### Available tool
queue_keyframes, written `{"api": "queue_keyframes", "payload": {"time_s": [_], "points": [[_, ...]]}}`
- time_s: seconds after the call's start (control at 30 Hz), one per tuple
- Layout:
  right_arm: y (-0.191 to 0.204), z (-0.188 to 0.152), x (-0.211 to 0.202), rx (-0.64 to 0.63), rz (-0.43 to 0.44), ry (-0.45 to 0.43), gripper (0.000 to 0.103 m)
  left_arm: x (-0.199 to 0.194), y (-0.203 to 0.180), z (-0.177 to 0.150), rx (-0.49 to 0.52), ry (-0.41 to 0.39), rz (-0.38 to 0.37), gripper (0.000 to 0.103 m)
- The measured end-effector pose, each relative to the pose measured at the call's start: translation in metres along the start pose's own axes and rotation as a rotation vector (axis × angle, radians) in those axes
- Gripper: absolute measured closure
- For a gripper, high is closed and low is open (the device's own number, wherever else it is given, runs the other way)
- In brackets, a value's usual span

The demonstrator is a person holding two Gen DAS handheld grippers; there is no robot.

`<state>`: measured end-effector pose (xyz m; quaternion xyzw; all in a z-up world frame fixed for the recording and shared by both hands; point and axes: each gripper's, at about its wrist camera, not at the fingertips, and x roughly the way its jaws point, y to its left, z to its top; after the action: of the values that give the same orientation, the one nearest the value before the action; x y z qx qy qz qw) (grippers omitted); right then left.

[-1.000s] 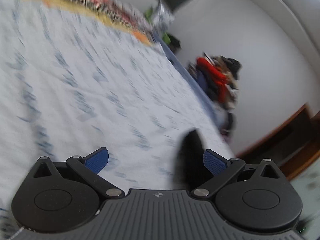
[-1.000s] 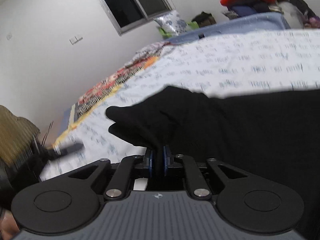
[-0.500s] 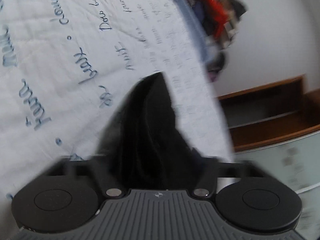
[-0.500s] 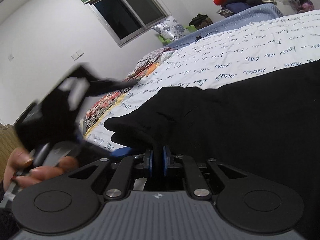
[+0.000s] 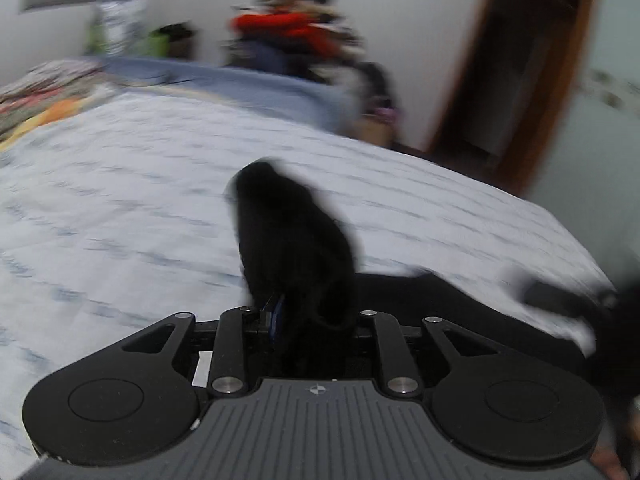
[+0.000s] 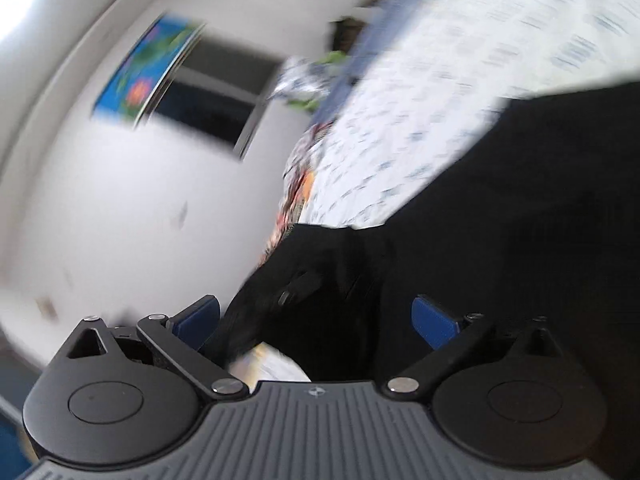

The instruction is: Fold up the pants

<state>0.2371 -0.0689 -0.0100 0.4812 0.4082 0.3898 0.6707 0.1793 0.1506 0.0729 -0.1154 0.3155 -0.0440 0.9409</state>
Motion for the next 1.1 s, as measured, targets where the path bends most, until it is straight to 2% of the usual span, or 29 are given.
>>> {"api": "queue_keyframes", "payload": {"time_s": [0.07, 0.1, 0.17, 0.27, 0.33, 0.37, 0.47, 0.5, 0.57, 0.63, 0.67, 0.7, 0.77, 0.83, 0.93, 1.1], "points": [[-0.021, 0.005, -0.007, 0.090, 0.023, -0.006, 0.000, 0.011, -0.028, -0.022, 0.004, 0.027, -0.125, 0.059], [-0.031, 0.004, -0.008, 0.132, 0.036, -0.008, 0.001, 0.017, -0.035, -0.036, -0.006, 0.048, -0.168, 0.058], [-0.042, 0.001, -0.011, 0.158, 0.092, -0.032, 0.001, 0.021, -0.037, -0.059, -0.041, 0.080, -0.219, 0.056], [-0.041, 0.003, -0.010, 0.140, 0.085, -0.009, 0.001, 0.011, -0.023, -0.072, -0.108, 0.031, -0.239, 0.047], [-0.034, 0.005, -0.006, 0.092, 0.047, 0.018, 0.001, -0.003, -0.009, -0.071, -0.135, 0.014, -0.225, 0.043], [-0.029, 0.005, -0.001, 0.054, 0.015, 0.040, 0.001, -0.014, -0.002, -0.069, -0.130, -0.012, -0.197, 0.037], [-0.007, -0.003, 0.016, -0.104, -0.122, 0.102, 0.003, -0.039, 0.020, -0.067, -0.110, -0.103, -0.032, 0.022], [0.001, -0.008, 0.021, -0.174, -0.175, 0.114, 0.009, -0.042, 0.027, -0.069, -0.116, -0.112, 0.005, 0.018], [0.012, -0.020, 0.031, -0.292, -0.273, 0.133, 0.021, -0.037, 0.035, -0.069, -0.126, -0.082, 0.049, 0.016], [0.013, -0.027, 0.037, -0.341, -0.325, 0.114, 0.045, -0.024, 0.037, -0.072, -0.125, -0.033, 0.103, 0.017], [0.011, -0.027, 0.037, -0.339, -0.334, 0.104, 0.055, -0.021, 0.038, -0.076, -0.111, -0.011, 0.119, 0.017], [0.006, -0.024, 0.037, -0.313, -0.318, 0.115, 0.082, -0.023, 0.035, -0.082, -0.097, 0.002, 0.127, 0.017], [-0.001, -0.020, 0.035, -0.253, -0.283, 0.120, 0.084, -0.018, 0.027, -0.088, -0.060, -0.001, 0.122, 0.017], [0.002, -0.017, 0.030, -0.256, -0.266, 0.108, 0.086, -0.029, 0.017, -0.096, -0.003, -0.012, 0.119, 0.016], [0.012, -0.009, 0.020, -0.224, -0.203, 0.084, 0.087, -0.025, 0.006, -0.099, 0.051, -0.016, 0.117, 0.016], [0.035, 0.009, 0.005, -0.240, -0.148, 0.046, 0.087, -0.012, -0.001, -0.095, -0.012, -0.021, 0.098, 0.016]]}}
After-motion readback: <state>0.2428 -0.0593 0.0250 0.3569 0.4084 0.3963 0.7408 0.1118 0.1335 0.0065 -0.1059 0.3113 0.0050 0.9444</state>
